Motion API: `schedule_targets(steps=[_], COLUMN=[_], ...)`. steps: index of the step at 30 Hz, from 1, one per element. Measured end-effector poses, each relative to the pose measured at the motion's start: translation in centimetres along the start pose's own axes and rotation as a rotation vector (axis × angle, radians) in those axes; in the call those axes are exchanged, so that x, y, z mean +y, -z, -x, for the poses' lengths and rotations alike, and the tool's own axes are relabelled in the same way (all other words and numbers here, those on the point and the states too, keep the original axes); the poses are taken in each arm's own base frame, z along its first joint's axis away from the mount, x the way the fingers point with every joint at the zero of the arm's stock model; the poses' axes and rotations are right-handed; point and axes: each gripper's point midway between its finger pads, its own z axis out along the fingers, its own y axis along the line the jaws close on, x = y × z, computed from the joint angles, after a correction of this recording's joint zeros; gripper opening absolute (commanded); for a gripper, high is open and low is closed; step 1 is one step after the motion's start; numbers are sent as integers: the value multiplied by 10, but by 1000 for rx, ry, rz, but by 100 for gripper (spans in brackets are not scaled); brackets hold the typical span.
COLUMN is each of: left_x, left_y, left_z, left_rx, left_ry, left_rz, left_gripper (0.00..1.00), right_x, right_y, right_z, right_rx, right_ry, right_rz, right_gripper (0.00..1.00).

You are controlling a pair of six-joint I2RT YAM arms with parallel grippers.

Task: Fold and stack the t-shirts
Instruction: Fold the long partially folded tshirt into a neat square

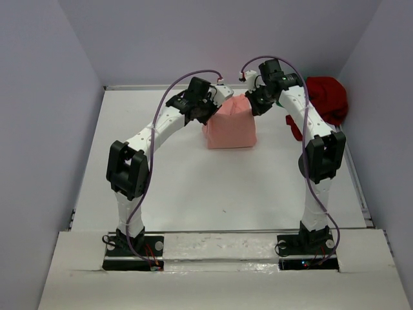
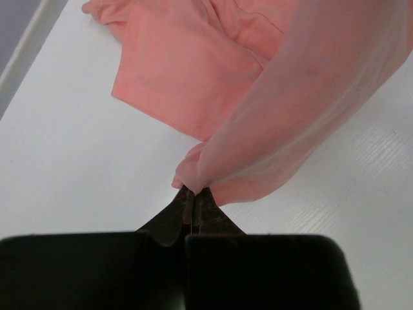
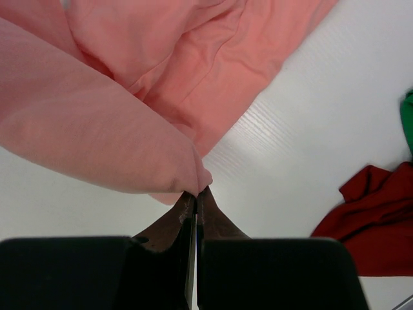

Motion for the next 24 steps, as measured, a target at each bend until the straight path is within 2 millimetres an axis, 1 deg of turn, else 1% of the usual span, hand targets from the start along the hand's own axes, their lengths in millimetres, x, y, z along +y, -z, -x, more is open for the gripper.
schedule_targets(steps=[8, 12, 15, 17, 21, 24], left_x=[13, 20, 27, 31, 43, 52], left_y=[0, 1, -3, -7, -21, -36], left_z=[4, 9, 17, 18, 17, 16], left_rx=[-12, -26, -45, -52, -44, -35], left_ry=[14, 13, 12, 14, 20, 26], left_rz=[64, 96, 125, 140, 179, 194], left_gripper=[0, 0, 0, 0, 0, 0], right_x=[-11, -17, -22, -24, -31, -37], right_y=[-5, -6, -6, -8, -20, -41], right_z=[18, 31, 40, 44, 49, 46], right_rx=[-73, -125, -159, -172, -190, -177], right_ry=[10, 22, 30, 34, 43, 41], right_rz=[-46, -69, -91, -98, -108, -106], right_gripper=[0, 0, 0, 0, 0, 0])
